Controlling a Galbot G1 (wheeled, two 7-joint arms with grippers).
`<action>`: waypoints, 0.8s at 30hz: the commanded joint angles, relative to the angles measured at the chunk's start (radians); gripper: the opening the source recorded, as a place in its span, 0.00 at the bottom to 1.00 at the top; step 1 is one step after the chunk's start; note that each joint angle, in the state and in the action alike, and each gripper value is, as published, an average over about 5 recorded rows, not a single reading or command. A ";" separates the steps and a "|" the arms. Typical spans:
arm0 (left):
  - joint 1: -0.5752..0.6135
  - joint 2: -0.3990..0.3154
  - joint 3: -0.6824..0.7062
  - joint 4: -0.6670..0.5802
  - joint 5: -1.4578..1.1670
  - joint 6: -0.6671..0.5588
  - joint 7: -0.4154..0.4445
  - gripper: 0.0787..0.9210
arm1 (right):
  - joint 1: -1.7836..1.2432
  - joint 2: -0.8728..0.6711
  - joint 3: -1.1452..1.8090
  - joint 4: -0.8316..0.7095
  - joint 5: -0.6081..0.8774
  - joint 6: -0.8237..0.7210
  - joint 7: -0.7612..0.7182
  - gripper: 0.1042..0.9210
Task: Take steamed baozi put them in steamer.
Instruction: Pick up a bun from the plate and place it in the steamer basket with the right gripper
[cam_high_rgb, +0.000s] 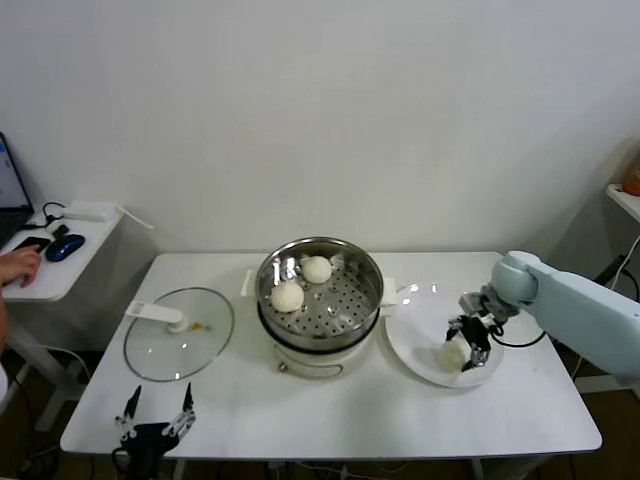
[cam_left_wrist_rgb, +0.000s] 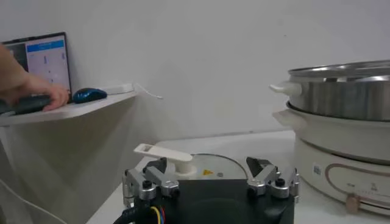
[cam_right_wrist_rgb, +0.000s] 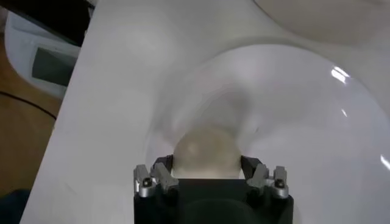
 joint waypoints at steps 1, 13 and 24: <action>-0.003 0.000 0.001 0.001 0.000 0.000 0.001 0.88 | 0.125 -0.058 -0.026 0.184 -0.006 0.050 -0.026 0.76; 0.005 0.000 0.007 -0.008 0.005 0.000 0.003 0.88 | 0.467 -0.101 -0.069 0.465 -0.166 0.306 -0.093 0.76; 0.020 -0.002 0.010 -0.018 0.010 -0.004 0.003 0.88 | 0.510 0.047 -0.029 0.620 -0.326 0.416 -0.088 0.76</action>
